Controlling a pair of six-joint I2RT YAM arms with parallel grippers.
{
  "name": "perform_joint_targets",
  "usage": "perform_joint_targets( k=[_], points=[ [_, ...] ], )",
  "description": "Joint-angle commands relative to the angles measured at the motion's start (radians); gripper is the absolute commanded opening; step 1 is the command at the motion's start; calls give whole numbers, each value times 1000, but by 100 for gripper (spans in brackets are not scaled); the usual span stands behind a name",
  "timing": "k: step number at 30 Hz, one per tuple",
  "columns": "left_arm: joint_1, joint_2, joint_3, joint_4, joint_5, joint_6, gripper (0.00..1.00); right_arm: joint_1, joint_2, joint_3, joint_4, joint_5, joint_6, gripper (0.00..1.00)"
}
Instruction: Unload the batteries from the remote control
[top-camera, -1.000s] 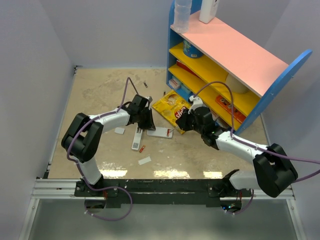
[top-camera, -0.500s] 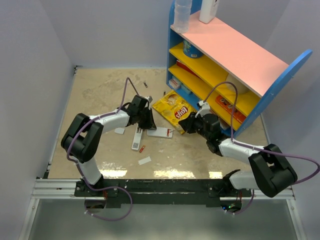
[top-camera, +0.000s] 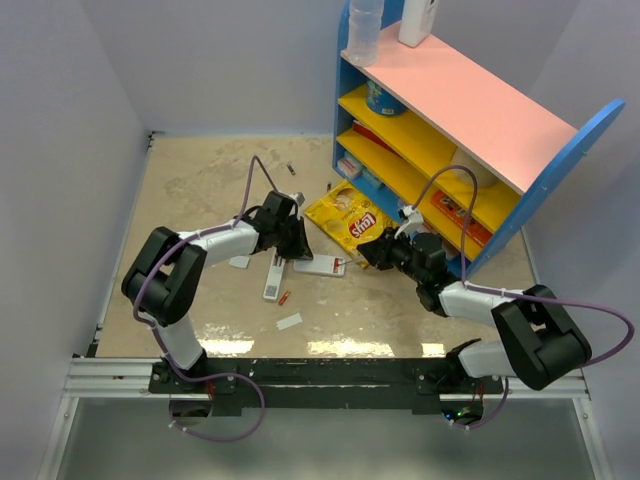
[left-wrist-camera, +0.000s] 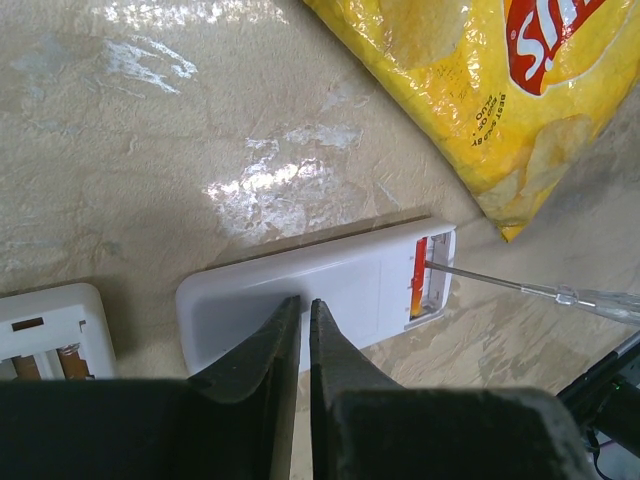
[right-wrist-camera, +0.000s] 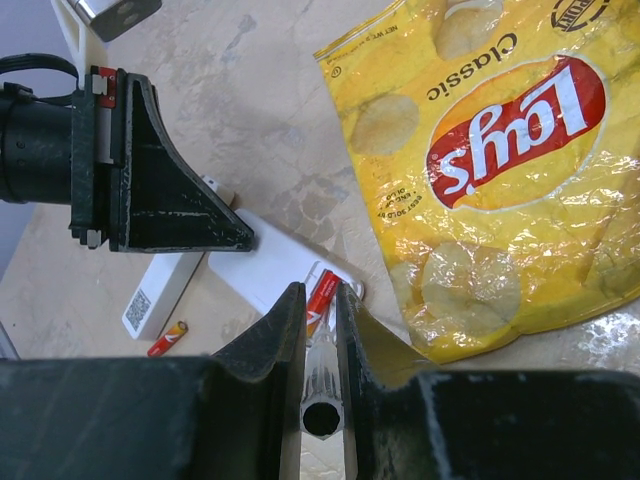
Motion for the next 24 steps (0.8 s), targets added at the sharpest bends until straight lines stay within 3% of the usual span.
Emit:
perform_joint_targets(
  k=[1, 15, 24],
  points=[
    [-3, -5, -31, -30, -23, 6, 13, -4, 1, -25, 82, -54, 107, 0],
    [-9, -5, -55, -36, -37, 0, 13, -4, 102, -226, 435, 51, 222, 0],
    [-9, -15, -69, -30, -45, -12, 13, -33, 405, -317, 851, 22, 356, 0]
  ],
)
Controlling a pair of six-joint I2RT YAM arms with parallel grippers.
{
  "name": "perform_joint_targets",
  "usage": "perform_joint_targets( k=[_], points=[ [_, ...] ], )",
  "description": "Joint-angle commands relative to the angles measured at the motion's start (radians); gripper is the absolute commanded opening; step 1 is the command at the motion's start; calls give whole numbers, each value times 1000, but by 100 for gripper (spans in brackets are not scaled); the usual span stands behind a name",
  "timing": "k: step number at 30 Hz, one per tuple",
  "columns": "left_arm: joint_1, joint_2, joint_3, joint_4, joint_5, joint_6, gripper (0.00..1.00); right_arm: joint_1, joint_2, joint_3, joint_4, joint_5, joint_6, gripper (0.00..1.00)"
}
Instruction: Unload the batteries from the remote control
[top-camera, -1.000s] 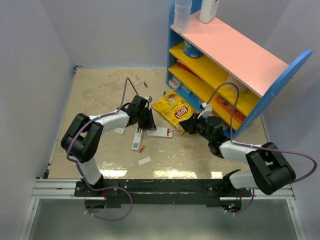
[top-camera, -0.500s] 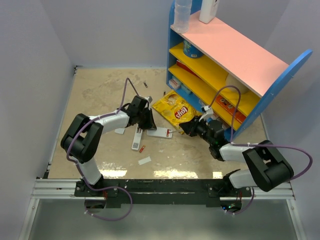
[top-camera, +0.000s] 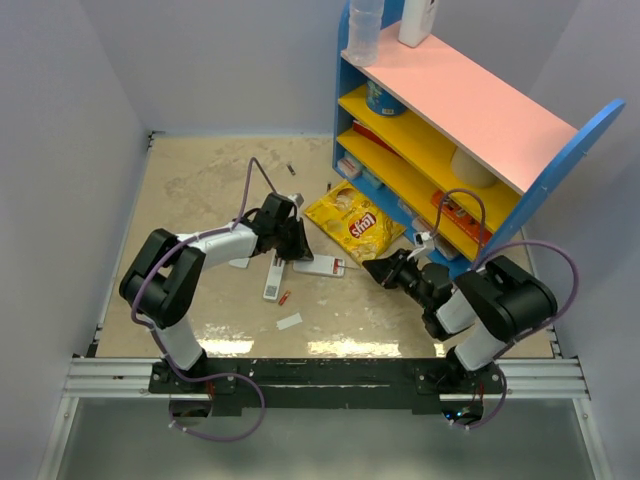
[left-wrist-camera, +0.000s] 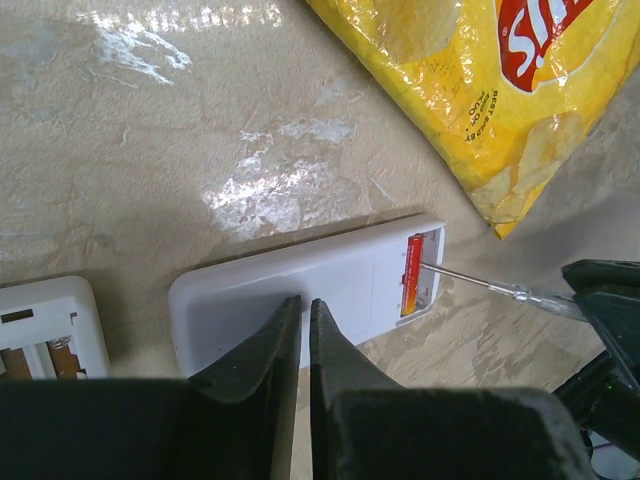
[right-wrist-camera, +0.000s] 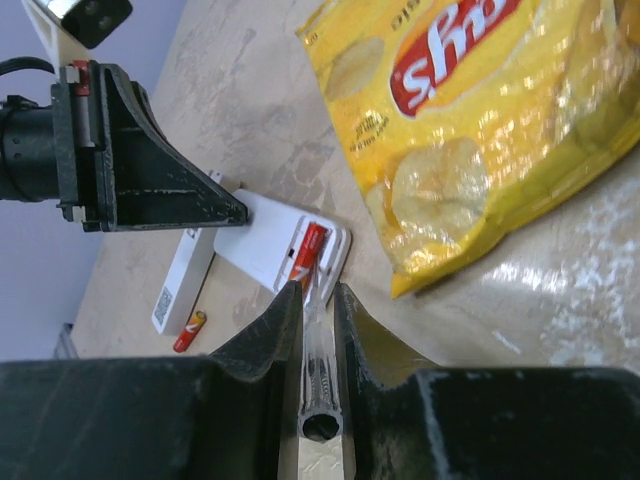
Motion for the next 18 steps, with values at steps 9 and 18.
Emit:
perform_joint_targets(
  k=[9, 18],
  points=[
    [-6, -2, -58, -56, -51, 2, 13, -46, 331, -71, 480, -56, 168, 0],
    [-6, -2, -50, -67, -65, 4, 13, -51, 150, -50, 297, -45, 138, 0]
  ],
)
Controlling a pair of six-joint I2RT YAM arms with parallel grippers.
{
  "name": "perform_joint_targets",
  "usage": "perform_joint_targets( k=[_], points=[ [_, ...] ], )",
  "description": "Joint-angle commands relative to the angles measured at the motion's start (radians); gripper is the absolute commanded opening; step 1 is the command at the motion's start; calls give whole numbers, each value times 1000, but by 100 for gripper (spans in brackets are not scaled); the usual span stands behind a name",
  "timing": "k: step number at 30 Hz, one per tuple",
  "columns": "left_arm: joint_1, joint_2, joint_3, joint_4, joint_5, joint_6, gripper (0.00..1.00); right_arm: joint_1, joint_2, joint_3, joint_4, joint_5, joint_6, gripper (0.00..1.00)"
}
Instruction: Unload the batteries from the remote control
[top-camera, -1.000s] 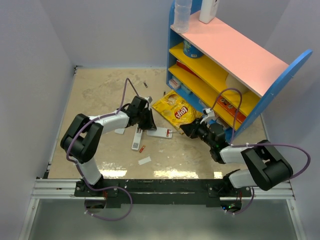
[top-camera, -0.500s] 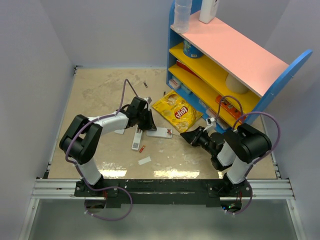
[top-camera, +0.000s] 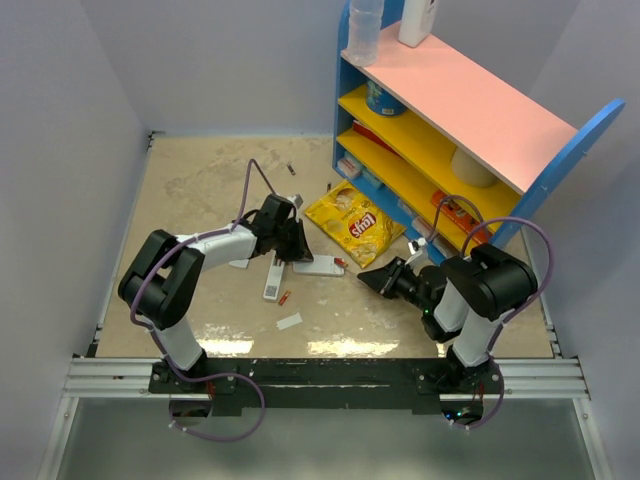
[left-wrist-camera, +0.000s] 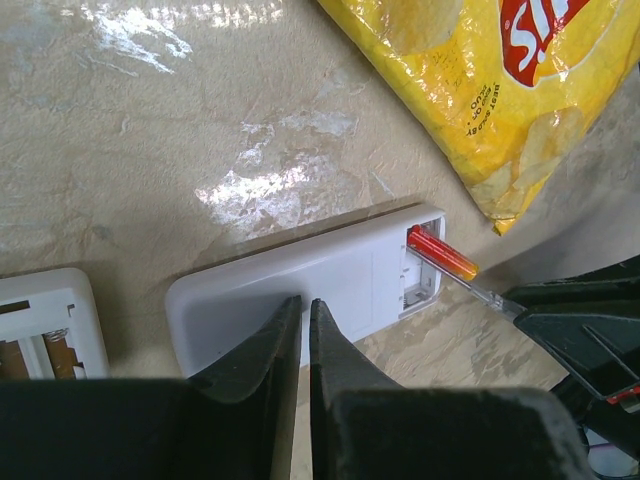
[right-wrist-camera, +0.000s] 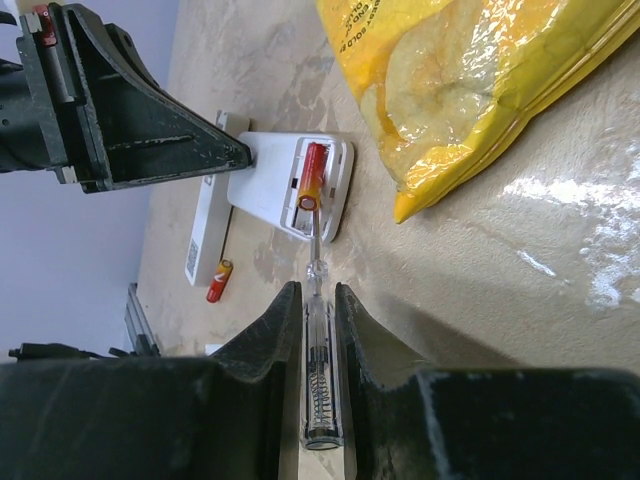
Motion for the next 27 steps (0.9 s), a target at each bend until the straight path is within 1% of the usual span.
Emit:
perform_joint_targets(
  k=[1, 6, 8, 10, 12, 13, 18, 19, 20, 23, 24, 25, 27],
  points=[
    [-5, 9, -31, -81, -68, 13, 13, -31, -68, -25, 126, 102, -38, 0],
    [-4, 16, -34, -78, -68, 12, 13, -31, -218, 7, -23, 147, -78, 0],
    [-5, 18, -34, -76, -68, 12, 13, -31, -259, 38, -124, 162, -92, 0],
    [-5, 18, -33, -78, -68, 12, 13, -31, -339, 69, -259, 196, -125, 0],
    [-5, 16, -31, -79, -68, 10, 13, -31, -411, 80, -305, 205, -147, 0],
    [-5, 15, -30, -79, -66, 10, 13, -32, -439, 101, -382, 205, -159, 0],
    [-5, 12, -23, -79, -63, 9, 13, -31, -591, 156, -588, 193, -236, 0],
    [-5, 10, -20, -81, -59, 9, 13, -31, -639, 171, -685, 199, -253, 0],
    [-5, 6, -19, -81, -57, 9, 13, -31, -667, 204, -738, 204, -271, 0],
    [-5, -7, -4, -84, -46, 9, 13, -31, -720, 270, -904, 213, -329, 0],
    [-5, -10, 1, -85, -42, 7, 13, -31, -721, 291, -946, 211, -355, 0],
    [-5, -13, 15, -94, -40, 12, 13, -29, -715, 335, -1033, 207, -369, 0],
    [-5, -30, 35, -107, -39, 20, 13, -29, -703, 371, -1098, 181, -398, 0]
  ],
)
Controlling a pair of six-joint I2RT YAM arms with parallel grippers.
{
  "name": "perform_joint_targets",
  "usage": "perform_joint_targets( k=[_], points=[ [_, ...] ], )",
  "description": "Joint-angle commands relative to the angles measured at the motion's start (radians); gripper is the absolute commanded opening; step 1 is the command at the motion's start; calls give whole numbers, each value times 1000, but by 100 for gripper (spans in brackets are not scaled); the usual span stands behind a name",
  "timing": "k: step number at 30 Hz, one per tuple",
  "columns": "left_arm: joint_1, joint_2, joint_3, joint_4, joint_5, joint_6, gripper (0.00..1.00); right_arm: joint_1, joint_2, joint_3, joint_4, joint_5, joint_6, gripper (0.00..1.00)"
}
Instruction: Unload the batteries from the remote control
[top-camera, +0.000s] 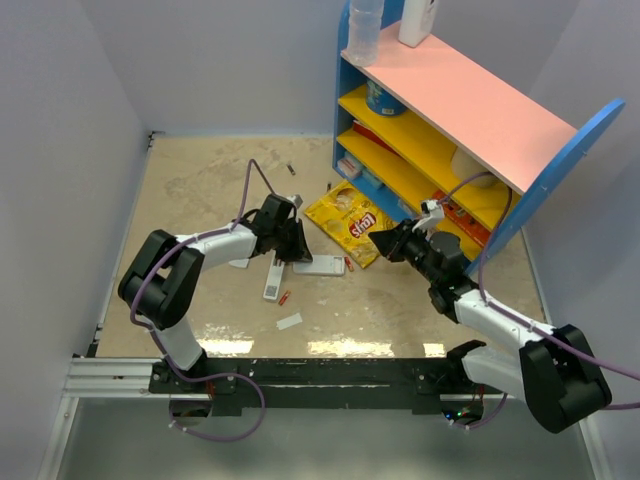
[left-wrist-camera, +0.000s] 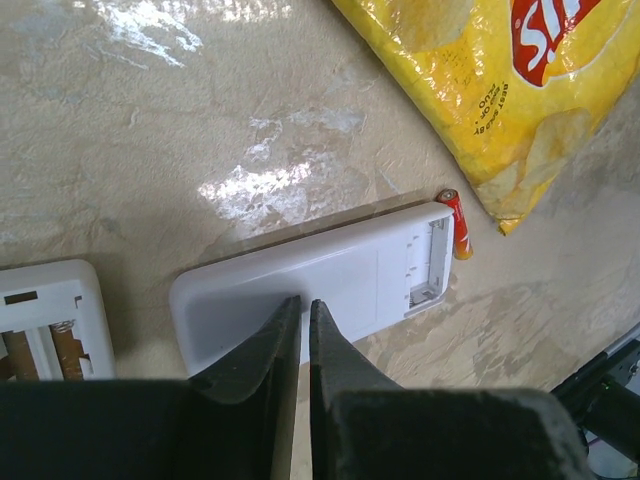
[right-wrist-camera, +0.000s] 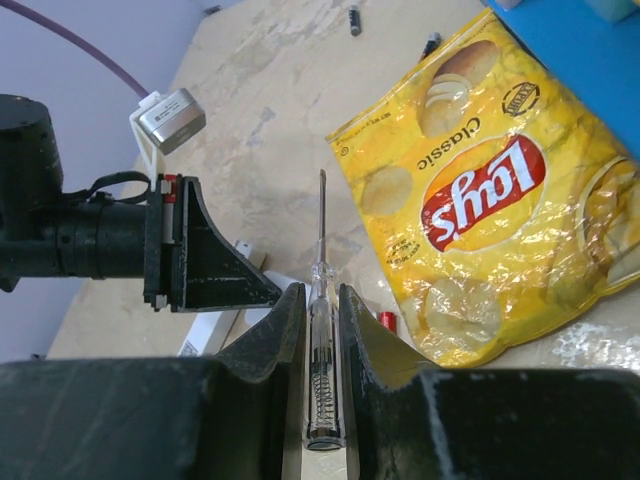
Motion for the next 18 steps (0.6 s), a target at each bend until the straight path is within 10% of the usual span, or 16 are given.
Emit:
perform_joint_targets(
  k=[1, 18],
  points=[
    [-5, -35, 53, -105, -39, 36, 14, -13, 0, 132, -288, 5, -100, 0],
    [4, -346, 135, -122, -143, 157, 41, 149, 45, 133, -351, -425, -109, 0]
  ],
)
